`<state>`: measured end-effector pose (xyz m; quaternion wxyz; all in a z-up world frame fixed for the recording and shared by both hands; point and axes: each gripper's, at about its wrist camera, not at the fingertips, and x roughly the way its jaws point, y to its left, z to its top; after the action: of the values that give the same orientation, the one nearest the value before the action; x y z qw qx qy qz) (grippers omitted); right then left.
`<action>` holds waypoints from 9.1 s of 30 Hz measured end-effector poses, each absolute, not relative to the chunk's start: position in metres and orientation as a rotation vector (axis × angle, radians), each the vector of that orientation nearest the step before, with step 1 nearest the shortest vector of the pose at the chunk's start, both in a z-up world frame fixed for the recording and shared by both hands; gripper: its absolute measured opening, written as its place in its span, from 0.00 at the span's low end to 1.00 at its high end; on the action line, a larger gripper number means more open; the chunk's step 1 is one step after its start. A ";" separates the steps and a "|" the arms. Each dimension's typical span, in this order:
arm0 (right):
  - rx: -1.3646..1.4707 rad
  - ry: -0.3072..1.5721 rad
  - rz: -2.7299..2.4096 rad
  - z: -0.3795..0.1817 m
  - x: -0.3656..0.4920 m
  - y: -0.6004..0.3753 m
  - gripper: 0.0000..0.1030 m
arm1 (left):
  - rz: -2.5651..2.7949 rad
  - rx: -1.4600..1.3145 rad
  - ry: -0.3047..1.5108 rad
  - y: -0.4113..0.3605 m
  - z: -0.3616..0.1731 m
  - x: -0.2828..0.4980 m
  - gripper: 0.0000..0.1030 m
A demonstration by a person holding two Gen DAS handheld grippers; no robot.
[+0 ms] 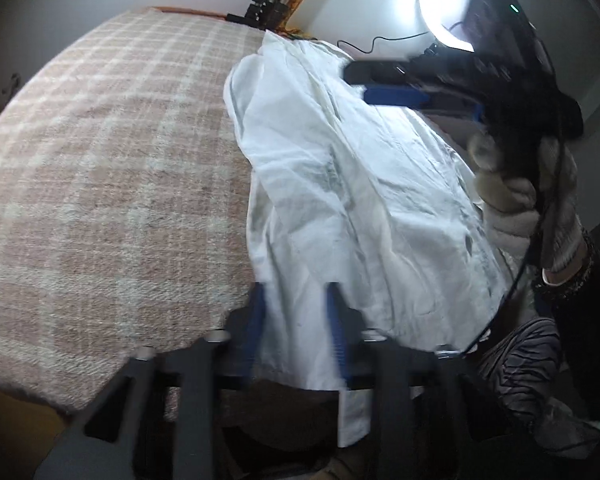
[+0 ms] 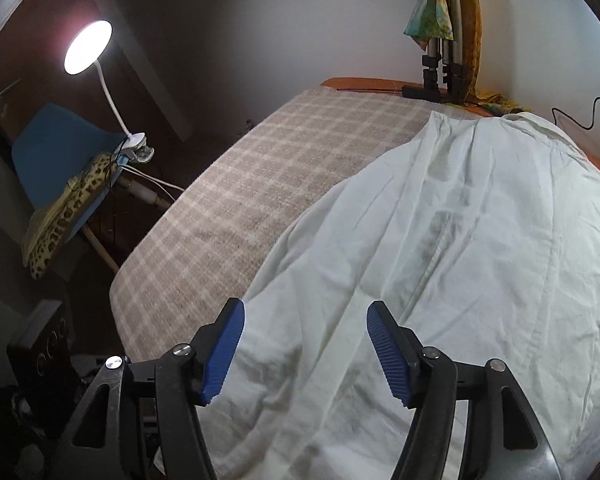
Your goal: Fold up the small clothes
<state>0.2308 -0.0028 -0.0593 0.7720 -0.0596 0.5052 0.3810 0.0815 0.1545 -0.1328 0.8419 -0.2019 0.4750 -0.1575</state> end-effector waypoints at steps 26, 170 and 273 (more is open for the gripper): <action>-0.484 1.244 0.534 -0.120 0.281 0.105 0.32 | -0.459 -0.457 0.887 0.123 -0.105 0.082 0.01; 0.386 0.980 -0.196 -0.052 0.109 -0.578 0.03 | -0.820 -0.039 0.972 -0.140 -0.087 0.147 0.40; -0.009 1.024 0.528 -0.027 0.344 -0.282 0.02 | -0.617 -0.285 0.767 -0.112 -0.086 0.095 0.05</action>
<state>0.3439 -0.2817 -0.0270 0.8386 -0.0045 0.4840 0.2498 0.0949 -0.1120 -0.0860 0.8716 -0.1366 0.3668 -0.2951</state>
